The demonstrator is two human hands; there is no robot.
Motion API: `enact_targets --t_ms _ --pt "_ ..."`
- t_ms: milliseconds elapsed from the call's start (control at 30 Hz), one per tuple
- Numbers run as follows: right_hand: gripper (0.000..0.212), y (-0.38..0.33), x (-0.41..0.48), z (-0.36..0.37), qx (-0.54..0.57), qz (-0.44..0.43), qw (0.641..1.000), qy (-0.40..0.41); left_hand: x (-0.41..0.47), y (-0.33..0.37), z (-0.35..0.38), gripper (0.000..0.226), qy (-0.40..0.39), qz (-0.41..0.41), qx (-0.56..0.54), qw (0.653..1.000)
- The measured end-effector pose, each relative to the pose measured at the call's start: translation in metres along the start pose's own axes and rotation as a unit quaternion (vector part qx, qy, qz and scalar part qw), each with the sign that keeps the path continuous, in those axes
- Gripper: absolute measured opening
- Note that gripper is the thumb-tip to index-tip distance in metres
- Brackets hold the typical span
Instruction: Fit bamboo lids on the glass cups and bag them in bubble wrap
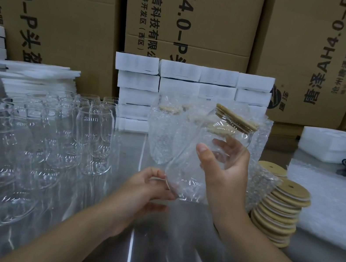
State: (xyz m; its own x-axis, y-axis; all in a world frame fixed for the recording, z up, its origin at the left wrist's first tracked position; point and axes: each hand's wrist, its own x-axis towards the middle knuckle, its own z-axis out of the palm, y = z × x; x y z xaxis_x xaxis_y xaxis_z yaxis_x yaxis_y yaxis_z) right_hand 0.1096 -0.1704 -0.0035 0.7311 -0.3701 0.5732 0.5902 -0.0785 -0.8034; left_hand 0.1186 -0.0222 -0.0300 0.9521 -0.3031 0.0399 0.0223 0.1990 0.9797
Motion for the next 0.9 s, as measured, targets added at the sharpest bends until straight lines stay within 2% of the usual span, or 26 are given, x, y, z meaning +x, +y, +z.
enact_targets --t_ms 100,333,467,567,700,900 --pt "0.081 0.001 0.001 0.001 0.003 0.018 1.000 -0.001 0.000 -0.004 0.002 0.029 0.012 0.030 0.052 0.998" --pt "0.069 0.001 0.003 0.001 0.050 0.039 0.998 -0.001 0.002 -0.002 0.003 0.029 0.046 0.091 0.084 0.991" --pt "0.073 -0.004 -0.001 0.002 0.051 0.012 0.998 0.021 0.001 0.003 0.001 0.031 0.013 0.092 0.080 0.992" --pt "0.080 -0.004 -0.003 0.001 0.046 0.002 0.998 0.031 -0.001 0.004 0.000 0.044 -0.011 0.081 0.081 0.993" --pt "0.068 -0.003 -0.002 -0.002 0.005 -0.025 0.998 0.050 -0.004 0.003 0.002 0.053 -0.053 0.062 0.077 0.994" --pt "0.087 -0.001 -0.003 0.000 -0.047 -0.053 0.996 0.050 -0.007 0.005 0.003 0.059 -0.079 0.085 0.028 0.993"
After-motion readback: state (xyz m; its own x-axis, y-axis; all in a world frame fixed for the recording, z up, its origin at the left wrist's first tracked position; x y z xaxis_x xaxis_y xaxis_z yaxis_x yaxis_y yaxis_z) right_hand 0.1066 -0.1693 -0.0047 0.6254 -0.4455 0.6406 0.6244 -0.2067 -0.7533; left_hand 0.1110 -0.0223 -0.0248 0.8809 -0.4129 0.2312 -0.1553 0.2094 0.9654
